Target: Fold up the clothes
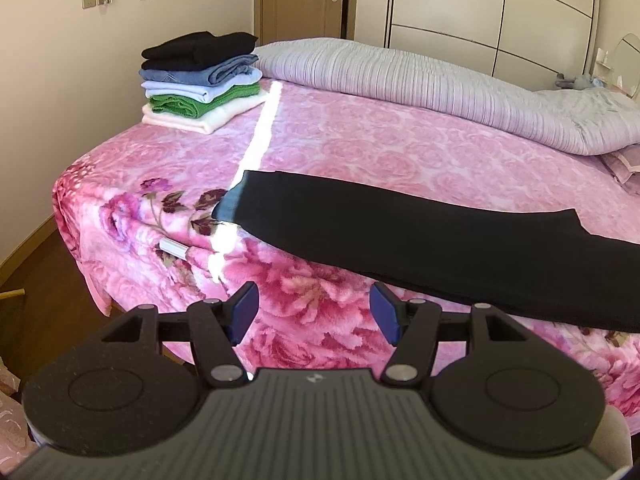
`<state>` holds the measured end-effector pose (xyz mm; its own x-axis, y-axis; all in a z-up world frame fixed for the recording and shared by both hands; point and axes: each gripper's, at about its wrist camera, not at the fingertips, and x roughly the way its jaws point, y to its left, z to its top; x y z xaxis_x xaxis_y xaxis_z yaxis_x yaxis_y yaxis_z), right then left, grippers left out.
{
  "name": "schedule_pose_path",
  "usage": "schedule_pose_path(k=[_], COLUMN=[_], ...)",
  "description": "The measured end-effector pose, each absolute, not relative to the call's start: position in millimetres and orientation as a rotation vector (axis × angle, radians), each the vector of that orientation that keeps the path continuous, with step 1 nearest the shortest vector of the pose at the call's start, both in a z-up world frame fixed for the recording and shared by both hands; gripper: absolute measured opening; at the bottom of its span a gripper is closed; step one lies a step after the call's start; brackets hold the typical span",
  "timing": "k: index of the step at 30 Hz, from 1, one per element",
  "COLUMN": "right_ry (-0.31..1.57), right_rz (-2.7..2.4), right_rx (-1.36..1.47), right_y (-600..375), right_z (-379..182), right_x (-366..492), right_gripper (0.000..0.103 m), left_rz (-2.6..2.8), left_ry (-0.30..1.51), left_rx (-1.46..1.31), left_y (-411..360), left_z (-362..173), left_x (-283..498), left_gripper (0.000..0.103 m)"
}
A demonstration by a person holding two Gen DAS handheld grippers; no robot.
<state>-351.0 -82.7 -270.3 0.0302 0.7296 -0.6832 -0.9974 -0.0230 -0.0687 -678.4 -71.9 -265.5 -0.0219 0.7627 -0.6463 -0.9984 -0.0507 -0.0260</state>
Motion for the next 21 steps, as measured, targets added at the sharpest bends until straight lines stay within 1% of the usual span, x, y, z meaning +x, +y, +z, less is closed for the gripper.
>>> schedule_pose_path(k=[5, 8, 11, 18, 21], right_ry=[0.604, 0.682, 0.763, 0.903, 0.948], right_rz=[1.477, 1.467, 1.431, 1.279, 1.22], right_rx=[-0.624, -0.582, -0.518, -0.405, -0.374], right_y=[-68, -58, -53, -38, -33], right_z=[-281, -291, -296, -309, -312], right_x=[-340, -323, -300, -242, -225], right_gripper=[0.053, 0.053, 0.053, 0.053, 0.053], left_rz=[1.516, 1.495, 1.474, 1.453, 1.462], left_ry=[0.497, 0.437, 0.305, -0.082, -0.198], left_rx=[-0.652, -0.755, -0.905, -1.203, -1.313], left_y=[-54, -39, -21, 29, 52], left_z=[-274, -285, -301, -351, -375], left_x=[-687, -704, -734, -801, -819], left_gripper=[0.058, 0.058, 0.058, 0.057, 0.055])
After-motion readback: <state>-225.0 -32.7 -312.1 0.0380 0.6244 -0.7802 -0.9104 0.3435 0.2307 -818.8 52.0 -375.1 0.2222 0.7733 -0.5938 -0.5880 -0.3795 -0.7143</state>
